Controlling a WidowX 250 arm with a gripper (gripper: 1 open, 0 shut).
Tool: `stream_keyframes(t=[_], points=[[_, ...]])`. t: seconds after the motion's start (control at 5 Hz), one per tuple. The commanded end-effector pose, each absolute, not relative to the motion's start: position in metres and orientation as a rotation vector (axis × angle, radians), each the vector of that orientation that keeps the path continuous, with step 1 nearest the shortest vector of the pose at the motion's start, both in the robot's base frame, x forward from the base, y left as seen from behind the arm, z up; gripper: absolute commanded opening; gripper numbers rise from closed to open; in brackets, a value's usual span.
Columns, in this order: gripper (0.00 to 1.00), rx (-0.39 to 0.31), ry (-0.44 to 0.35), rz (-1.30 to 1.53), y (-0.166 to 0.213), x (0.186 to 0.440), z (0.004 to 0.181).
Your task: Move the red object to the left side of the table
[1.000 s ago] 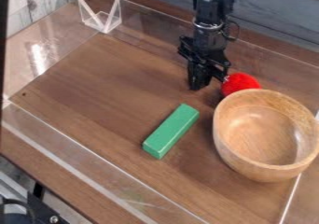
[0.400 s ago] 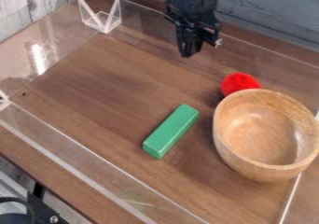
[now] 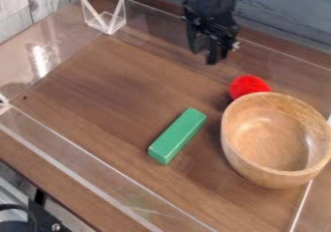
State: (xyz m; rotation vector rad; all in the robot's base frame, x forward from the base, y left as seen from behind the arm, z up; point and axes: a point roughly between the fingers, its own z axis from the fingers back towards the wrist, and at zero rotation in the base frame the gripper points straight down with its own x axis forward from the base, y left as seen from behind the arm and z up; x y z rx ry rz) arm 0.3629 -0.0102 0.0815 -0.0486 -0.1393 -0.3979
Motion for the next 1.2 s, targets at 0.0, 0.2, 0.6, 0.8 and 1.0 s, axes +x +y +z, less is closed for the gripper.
stream_keyframes(t=[0.0, 0.2, 0.6, 0.8, 1.0], points=[[1.00, -0.054, -0.187, -0.462, -0.028, 0.369, 0.088], [1.00, -0.067, -0.183, -0.491, -0.039, 0.372, 0.077], [1.00, -0.092, -0.155, -0.504, -0.047, 0.375, 0.049], [0.00, -0.098, -0.149, -0.501, -0.047, 0.375, 0.042], [0.00, -0.097, -0.149, -0.499, -0.045, 0.373, 0.042]])
